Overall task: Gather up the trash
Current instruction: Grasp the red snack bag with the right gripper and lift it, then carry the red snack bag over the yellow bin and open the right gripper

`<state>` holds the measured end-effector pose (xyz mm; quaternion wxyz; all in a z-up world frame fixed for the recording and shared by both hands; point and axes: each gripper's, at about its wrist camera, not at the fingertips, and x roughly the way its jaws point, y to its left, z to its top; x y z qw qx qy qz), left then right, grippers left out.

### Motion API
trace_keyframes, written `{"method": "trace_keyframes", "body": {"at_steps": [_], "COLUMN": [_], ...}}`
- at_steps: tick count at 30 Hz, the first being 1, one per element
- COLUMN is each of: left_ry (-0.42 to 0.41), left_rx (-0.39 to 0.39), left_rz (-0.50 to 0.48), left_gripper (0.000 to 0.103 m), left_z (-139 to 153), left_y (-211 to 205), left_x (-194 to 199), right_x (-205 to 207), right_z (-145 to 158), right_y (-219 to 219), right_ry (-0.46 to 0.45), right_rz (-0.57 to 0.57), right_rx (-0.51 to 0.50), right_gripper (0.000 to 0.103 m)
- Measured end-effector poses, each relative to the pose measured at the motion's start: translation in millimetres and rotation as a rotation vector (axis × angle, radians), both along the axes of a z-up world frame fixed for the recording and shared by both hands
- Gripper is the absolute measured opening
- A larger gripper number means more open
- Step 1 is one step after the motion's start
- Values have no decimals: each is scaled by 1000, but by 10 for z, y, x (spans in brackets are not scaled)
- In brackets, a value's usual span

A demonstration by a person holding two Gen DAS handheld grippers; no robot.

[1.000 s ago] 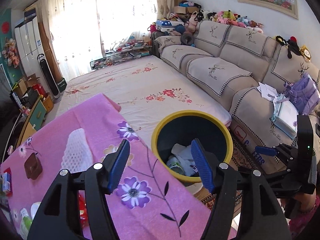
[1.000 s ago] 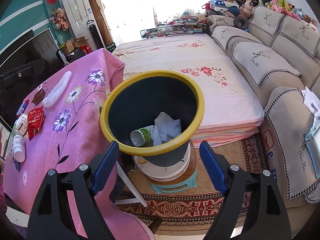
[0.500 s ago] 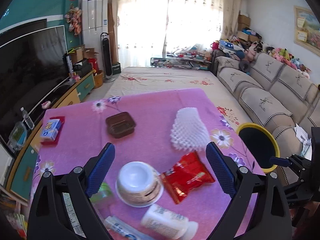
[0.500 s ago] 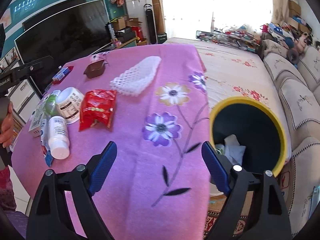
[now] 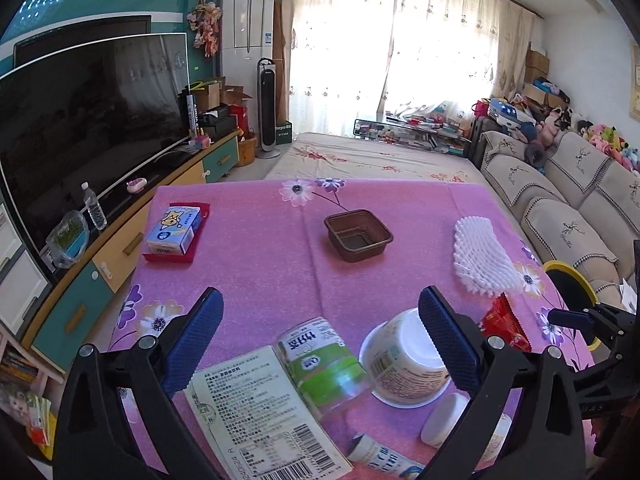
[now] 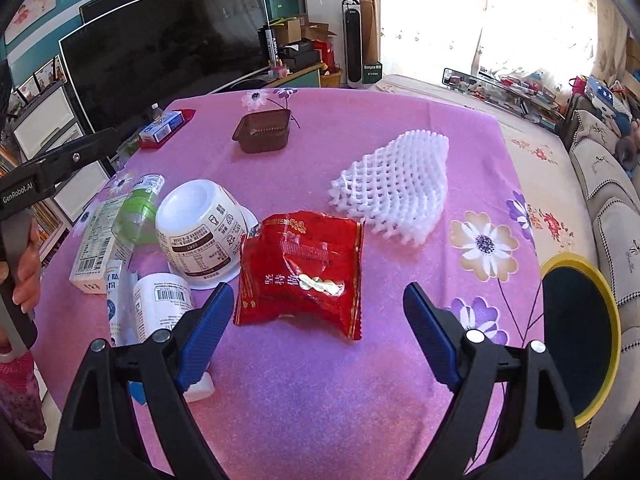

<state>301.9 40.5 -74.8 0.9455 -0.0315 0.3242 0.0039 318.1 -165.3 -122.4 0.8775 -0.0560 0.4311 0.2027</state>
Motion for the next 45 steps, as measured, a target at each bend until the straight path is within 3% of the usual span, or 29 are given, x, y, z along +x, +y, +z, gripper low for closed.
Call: {"method": "trace_keyframes", "body": {"at_steps": [5,12,16,20,21,22,36,45], "left_ry": [13,10,0,-5,-5,-4,2,0], "left_rx": [-50,-56,-60,-67,-68,-70,-77,-56], "left_rz": [16,-6,-12,-15,-14,-13,-6,-67], "left_gripper": [97,97,97,97,97,97,97,97], "left_z": [-163,-225,-191,-165,-161,-157,-46,61], "left_y": [143,66,41,34,28,28,-45,-325], "left_x": [66,65,14,-57,-70,-89,-382,-525], "right_x": [87,208,200,173,162,154,-60,-124], "right_z": [-94,-221,-251,-239,-222,-201,46,131], "right_y": [148,321,374,372,364,353,135,-531], "right_ry": [31,77,81,74,67,55,3,-27], "right_rz": [18,25,34,36,32,25,20,-108], "right_rx": [-24,-39,-58,-62,-66,-69,1,0], "right_gripper": [82,82,62,51,38,37,31,31]}}
